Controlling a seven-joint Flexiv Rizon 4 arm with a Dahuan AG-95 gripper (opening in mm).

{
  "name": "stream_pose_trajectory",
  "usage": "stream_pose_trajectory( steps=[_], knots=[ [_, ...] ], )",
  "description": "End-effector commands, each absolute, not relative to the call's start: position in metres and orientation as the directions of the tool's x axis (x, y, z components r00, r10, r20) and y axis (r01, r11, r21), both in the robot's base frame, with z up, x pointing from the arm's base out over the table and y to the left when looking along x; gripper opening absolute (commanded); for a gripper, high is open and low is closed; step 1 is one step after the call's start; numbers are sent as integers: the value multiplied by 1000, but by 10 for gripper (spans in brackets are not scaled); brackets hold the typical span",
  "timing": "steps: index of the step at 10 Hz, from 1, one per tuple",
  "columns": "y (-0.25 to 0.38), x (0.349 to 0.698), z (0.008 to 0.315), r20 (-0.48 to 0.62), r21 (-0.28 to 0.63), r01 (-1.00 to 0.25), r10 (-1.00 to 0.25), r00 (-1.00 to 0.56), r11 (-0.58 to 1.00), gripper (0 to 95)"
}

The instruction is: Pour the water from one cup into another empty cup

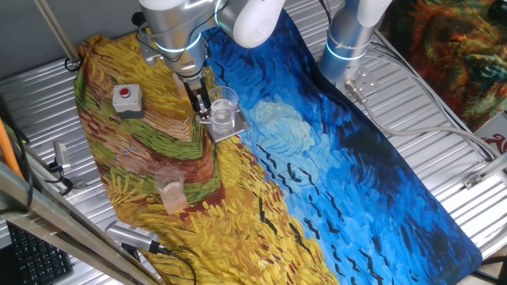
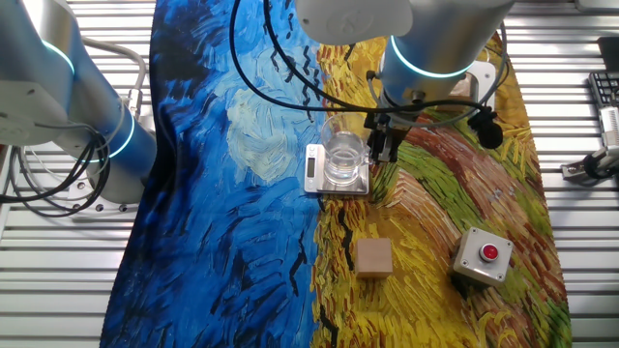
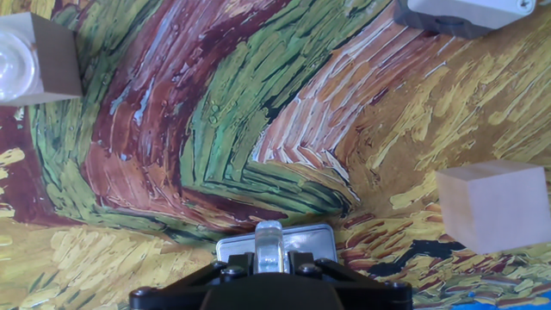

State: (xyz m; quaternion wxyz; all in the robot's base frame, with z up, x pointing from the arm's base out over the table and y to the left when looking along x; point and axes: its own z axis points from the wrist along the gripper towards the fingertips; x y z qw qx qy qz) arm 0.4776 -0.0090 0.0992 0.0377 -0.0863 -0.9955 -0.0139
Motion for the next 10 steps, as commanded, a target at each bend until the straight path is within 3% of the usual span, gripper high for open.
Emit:
stream_pose_trajectory(
  steps=[1,10],
  knots=[
    [-9,478,99,74,22,172,170,-983,985,190],
    [-9,477,96,61,29,169,167,-984,985,190]
  ],
)
